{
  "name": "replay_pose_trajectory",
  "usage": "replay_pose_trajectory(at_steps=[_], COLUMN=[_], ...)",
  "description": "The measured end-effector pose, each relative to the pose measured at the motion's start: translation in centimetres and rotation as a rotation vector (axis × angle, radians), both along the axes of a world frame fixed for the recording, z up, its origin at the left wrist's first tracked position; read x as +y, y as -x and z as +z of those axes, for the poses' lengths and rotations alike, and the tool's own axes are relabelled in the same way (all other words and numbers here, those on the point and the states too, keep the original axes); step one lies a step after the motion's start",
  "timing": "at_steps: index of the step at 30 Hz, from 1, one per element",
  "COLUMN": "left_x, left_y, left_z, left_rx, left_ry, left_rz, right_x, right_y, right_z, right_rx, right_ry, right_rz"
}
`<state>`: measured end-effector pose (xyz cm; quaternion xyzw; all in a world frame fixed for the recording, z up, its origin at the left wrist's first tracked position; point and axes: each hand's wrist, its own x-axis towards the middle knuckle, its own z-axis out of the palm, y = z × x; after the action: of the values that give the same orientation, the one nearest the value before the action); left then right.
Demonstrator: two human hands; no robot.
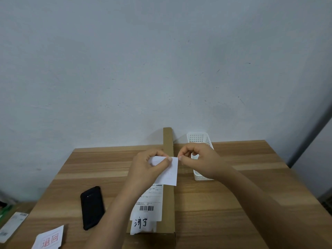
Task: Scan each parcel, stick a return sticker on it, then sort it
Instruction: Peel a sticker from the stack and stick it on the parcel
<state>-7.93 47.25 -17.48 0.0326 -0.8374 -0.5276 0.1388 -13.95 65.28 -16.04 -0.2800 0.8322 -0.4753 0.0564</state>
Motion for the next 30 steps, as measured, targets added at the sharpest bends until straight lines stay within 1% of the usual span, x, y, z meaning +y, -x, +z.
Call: replay_pose_trajectory(at_steps=[5,10,15,17,19,21,22,24,27,30], left_x=[0.0,0.0,-0.1,-0.1,0.1,0.4,0.5,0.5,0.5,0.0], left_y=[-0.1,-0.1,0.0,0.1,0.2,0.0,-0.2,-0.5,-0.5,-0.3], left_z=[0.0,-0.2,-0.5,-1.0,-1.8,-2.1,-2.2,-2.6,-2.5,-2.7], left_rx=[-0.009,-0.01,0.005,0.059,0.141,0.196,0.221,0.246,0.166,0.099], left_ry=[0.015,0.035,0.038,0.079,0.174,0.196,0.191,0.162,0.021,-0.073], left_rz=[-0.007,-0.025,-0.015,0.049,0.176,0.291,0.304,0.231,0.037,-0.049], right_x=[0.1,0.1,0.1,-0.1,-0.4,-0.8,-1.0,-1.5,-2.4,-3.4], right_y=[-0.2,-0.2,-0.2,-0.4,-0.5,-0.7,-0.8,-1.2,-1.8,-2.0], right_z=[0.2,0.0,0.0,-0.2,-0.6,-1.1,-1.4,-1.7,-2.1,-2.6], right_rx=[-0.019,0.008,-0.005,-0.039,-0.081,-0.121,-0.138,-0.15,-0.153,-0.162], right_ry=[0.017,-0.023,-0.041,0.016,0.078,0.137,0.168,0.223,0.272,0.277], right_rz=[-0.002,0.015,0.021,-0.004,-0.043,-0.092,-0.122,-0.176,-0.198,-0.225])
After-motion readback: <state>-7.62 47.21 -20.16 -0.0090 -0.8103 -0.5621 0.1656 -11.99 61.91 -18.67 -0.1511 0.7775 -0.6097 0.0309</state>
